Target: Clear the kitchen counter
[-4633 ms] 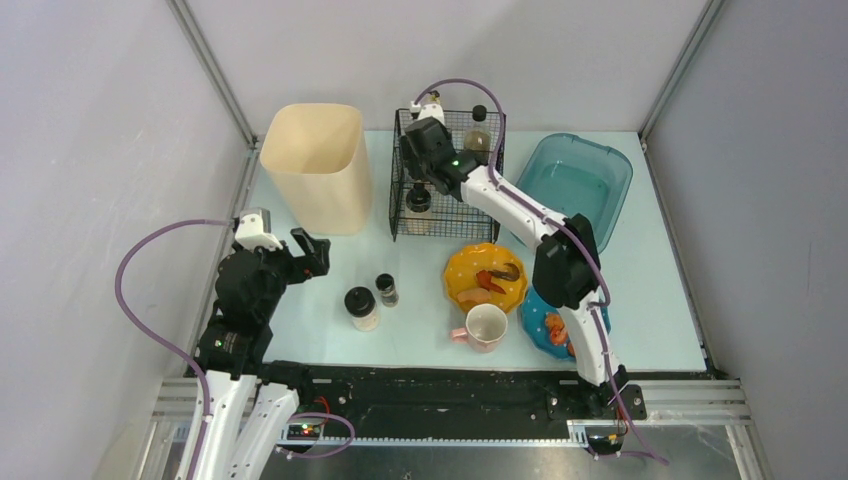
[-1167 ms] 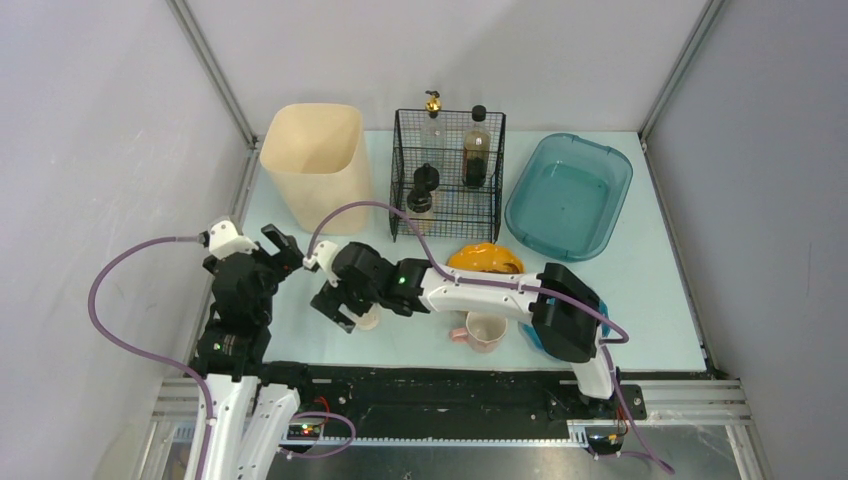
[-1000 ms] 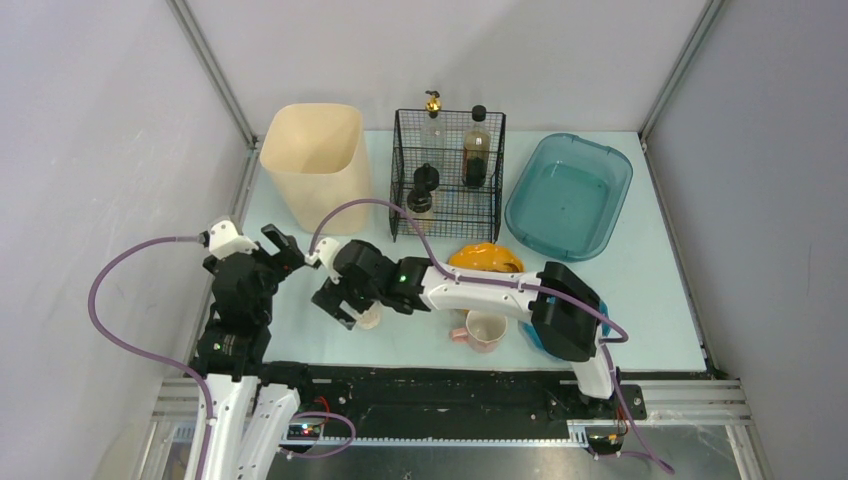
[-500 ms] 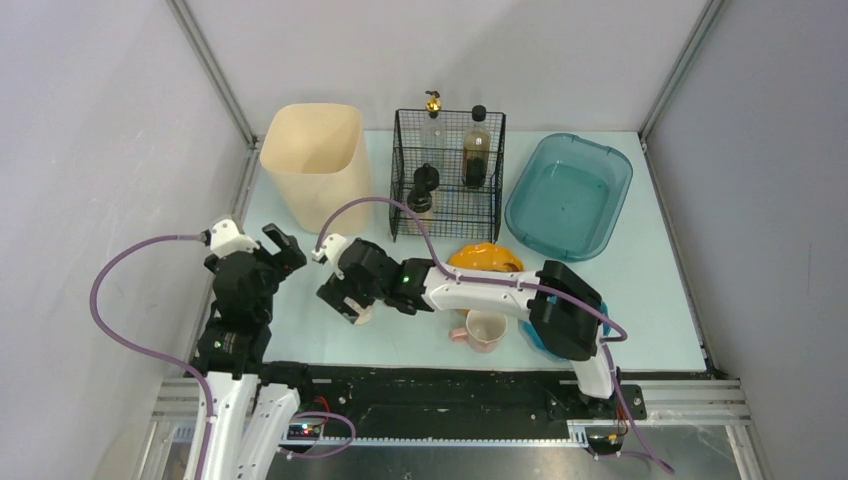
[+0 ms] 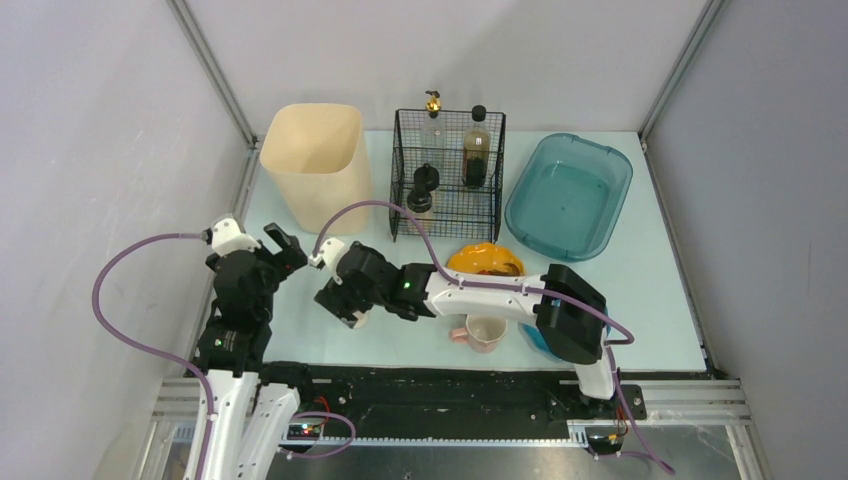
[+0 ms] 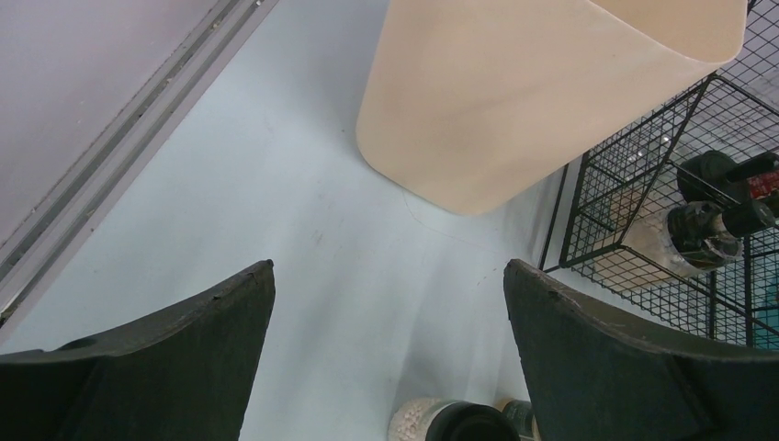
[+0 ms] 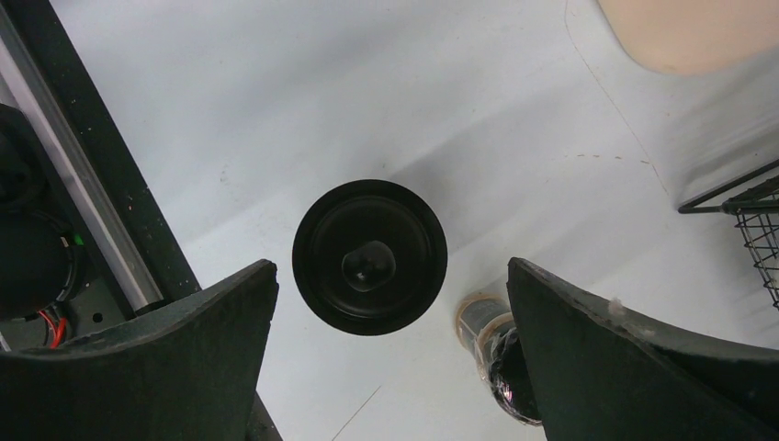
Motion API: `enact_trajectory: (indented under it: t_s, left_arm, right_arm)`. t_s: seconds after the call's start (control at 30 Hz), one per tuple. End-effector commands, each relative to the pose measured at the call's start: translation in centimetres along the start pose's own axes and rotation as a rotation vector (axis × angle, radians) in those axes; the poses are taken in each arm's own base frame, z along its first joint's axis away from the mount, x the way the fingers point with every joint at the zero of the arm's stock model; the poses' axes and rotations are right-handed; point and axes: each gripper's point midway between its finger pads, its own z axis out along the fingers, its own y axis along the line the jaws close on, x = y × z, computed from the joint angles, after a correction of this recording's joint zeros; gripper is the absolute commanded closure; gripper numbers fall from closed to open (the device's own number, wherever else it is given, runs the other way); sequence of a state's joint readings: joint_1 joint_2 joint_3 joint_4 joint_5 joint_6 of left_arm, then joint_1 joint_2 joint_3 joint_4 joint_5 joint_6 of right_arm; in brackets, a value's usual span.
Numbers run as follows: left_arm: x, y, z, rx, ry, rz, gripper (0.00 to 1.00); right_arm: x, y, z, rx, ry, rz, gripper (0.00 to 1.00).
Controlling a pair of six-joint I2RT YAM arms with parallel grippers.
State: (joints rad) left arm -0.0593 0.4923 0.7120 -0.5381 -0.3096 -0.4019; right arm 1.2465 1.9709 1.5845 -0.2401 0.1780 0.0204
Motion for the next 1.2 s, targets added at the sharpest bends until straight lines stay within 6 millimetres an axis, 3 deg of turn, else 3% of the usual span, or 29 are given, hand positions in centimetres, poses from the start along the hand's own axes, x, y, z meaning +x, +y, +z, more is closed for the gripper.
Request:
enact_trajectory:
  t_s: [0.0,0.53,0.73,1.07,1.17]
  left_arm:
    - [-0.3,-0.1,0.2,0.0,-0.009,-0.017,0.02]
    - [-0.4,0.0,0.1,0.001,-0.014,-0.019,0.02]
    - [-0.8,1.7,0.0,-0.102,-0.046,-0.056,0.02]
    - [-1.1,3.8,0.0,-0.228,-0.082,-0.102,0.02]
    - [-1.0,3.9,0.0,-0.235,-0.083,-0.105,0.02]
  right_arm:
    - [-3.1,0.2,-1.5,-0.004,-0.079,-0.005,0.0]
    - [-1.2,2.0,1.2,-0.063,-0.038,0.077,0.01]
    - [0.1,2.0,1.8,-0.064,-0.027,0.106,0.03]
    - [2.0,2.0,2.7,-0.07,0.011,0.128,0.12]
    - [2.3,2.0,2.7,-0.076,0.015,0.128,0.21]
